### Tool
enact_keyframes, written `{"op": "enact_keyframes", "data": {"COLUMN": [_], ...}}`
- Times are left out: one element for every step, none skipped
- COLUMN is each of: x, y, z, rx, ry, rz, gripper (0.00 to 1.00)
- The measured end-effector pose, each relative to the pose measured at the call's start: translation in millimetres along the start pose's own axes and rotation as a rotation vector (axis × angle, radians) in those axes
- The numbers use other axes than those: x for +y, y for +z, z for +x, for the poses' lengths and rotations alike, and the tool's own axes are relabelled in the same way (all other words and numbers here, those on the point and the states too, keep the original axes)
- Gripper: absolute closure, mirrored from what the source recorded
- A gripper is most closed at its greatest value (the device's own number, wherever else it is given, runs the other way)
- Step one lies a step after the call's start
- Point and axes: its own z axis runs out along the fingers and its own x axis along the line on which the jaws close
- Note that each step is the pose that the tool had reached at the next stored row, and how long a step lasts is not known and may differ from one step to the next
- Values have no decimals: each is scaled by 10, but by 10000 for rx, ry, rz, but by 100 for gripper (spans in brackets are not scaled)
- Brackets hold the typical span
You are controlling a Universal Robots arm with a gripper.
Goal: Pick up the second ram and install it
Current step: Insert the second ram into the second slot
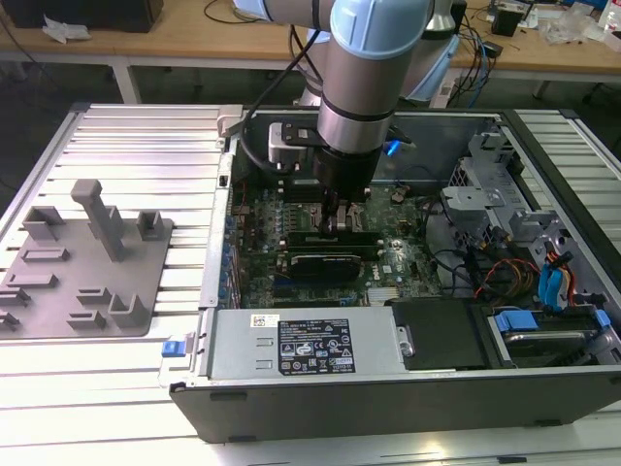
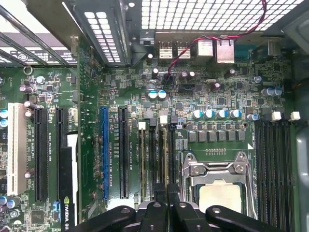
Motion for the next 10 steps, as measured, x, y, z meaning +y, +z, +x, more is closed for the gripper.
{"op": "enact_keyframes", "data": {"x": [0, 0, 1, 1, 2, 1, 1, 1, 1, 1], "y": [0, 5, 7, 10, 16, 20, 20, 20, 23, 32], "z": [0, 1, 2, 1, 1, 1, 1, 1, 1, 1], "rx": [-4, -9, -10, -12, -19, -19, -18, -18, -20, -24], "ry": [2, 0, 0, 0, -1, -2, -2, -2, -2, -2], "rz": [0, 13, 23, 32, 49, 56, 56, 57, 58, 60], "gripper": [91, 91, 91, 91, 91, 91, 91, 91, 91, 91]}}
